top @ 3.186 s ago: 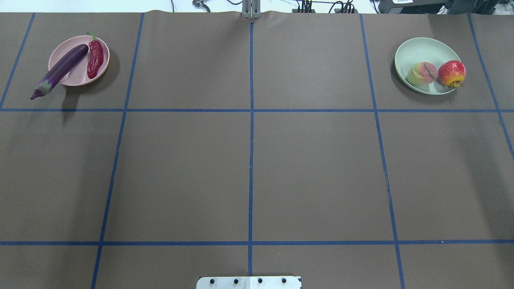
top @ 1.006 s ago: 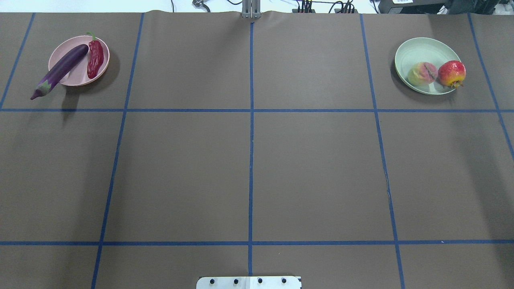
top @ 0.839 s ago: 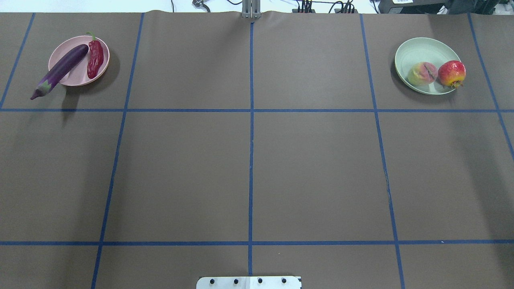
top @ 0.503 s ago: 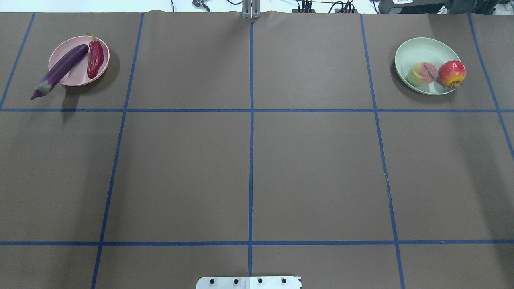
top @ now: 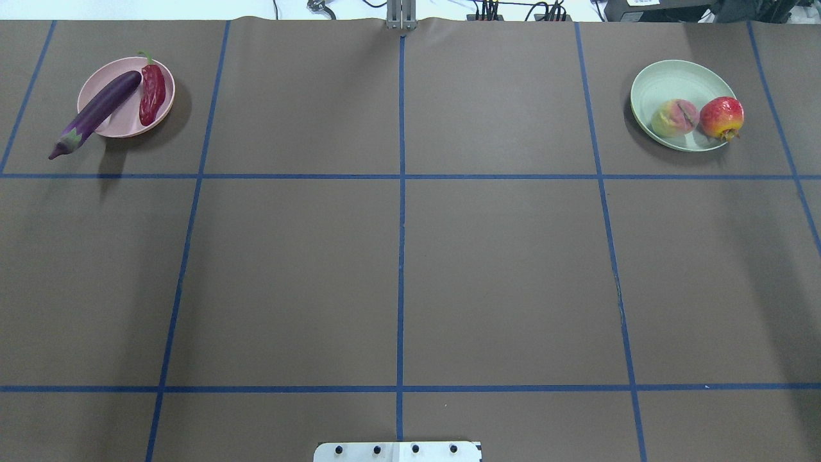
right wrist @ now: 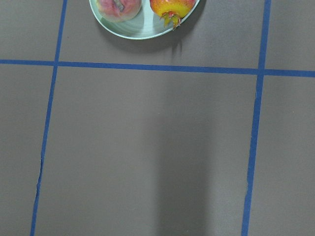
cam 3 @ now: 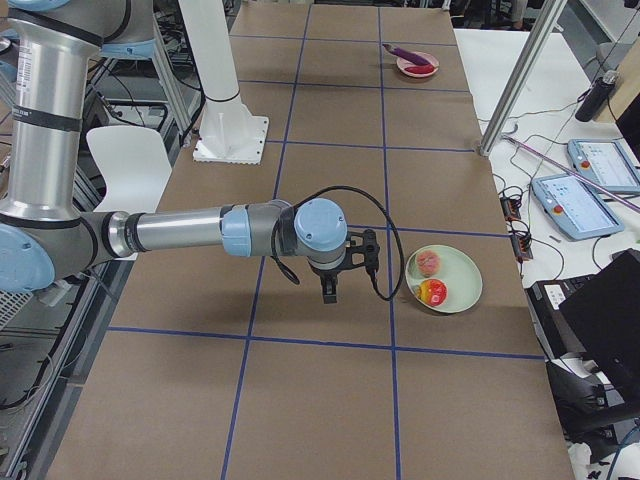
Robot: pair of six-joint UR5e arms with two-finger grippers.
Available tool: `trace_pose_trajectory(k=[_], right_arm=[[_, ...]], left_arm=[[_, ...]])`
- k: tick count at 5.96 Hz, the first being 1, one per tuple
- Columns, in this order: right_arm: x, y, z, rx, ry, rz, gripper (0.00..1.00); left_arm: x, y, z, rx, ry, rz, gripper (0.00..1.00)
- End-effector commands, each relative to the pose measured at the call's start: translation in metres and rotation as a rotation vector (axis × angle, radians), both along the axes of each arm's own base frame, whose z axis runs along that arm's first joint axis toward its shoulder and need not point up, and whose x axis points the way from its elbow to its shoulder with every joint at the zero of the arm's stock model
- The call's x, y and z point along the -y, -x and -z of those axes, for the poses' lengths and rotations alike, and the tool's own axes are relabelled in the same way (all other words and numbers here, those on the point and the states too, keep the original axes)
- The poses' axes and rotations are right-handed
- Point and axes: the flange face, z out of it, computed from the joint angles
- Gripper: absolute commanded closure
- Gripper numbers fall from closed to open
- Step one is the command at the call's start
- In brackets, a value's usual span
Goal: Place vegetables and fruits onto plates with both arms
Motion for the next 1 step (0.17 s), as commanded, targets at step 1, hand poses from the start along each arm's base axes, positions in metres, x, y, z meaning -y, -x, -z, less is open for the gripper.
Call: trace_pose_trajectory(k=[1], right_arm=[[0.0003,0.0017,0.0003,-0.006,-0.001,0.005,0.00]], left_arm=[[0.0009,-0.0002,0.0008,0.000,-0.003,-0.001,0.00]])
